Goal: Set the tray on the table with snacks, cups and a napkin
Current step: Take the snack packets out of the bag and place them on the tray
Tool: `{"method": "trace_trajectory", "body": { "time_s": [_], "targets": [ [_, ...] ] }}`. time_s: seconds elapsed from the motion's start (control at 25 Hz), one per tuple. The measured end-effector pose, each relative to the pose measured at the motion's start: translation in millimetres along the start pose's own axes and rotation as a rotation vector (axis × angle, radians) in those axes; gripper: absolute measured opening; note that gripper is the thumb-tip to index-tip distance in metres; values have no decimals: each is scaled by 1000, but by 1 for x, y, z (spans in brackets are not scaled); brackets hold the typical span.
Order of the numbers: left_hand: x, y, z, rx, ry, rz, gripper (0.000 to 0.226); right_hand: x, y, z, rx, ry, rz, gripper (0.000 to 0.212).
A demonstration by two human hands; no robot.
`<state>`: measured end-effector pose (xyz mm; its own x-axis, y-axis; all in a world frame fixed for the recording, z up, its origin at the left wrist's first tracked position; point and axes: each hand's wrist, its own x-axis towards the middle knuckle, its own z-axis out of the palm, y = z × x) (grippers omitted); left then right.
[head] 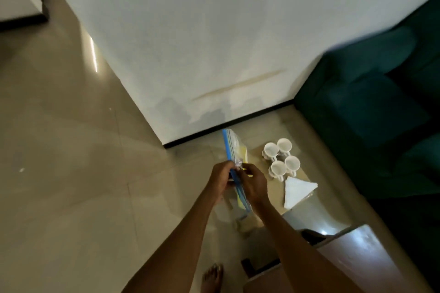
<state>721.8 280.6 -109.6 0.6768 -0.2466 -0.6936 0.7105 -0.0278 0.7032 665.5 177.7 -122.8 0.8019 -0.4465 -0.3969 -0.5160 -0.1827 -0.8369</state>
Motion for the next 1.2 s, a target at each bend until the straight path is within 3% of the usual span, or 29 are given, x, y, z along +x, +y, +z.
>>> {"method": "trace_trajectory", "body": {
  "time_s": [0.12,0.28,0.56,0.76,0.84,1.0,1.2],
  "targets": [
    [-59,60,42,124,-92,138,19,-29,-56,-52,99,103,-24,22],
    [-146,131,97,220,-174,308,26,-73,-143,-139,86,225,-99,20],
    [-375,194,232,338,-431,532,31,-253,-218,-333,326,428,-326,23],
    [-542,162,364,420,-614,711,10,-408,-213,-491,345,603,-405,23],
    [-602,133,411,388,-640,737,12,-468,-203,-549,326,674,-394,29],
    [-687,71,497,314,-759,669,12,-580,-173,-640,310,763,-320,45],
    [-775,2,574,318,-970,574,11,-696,-116,-707,389,828,-292,27]
  ]
}}
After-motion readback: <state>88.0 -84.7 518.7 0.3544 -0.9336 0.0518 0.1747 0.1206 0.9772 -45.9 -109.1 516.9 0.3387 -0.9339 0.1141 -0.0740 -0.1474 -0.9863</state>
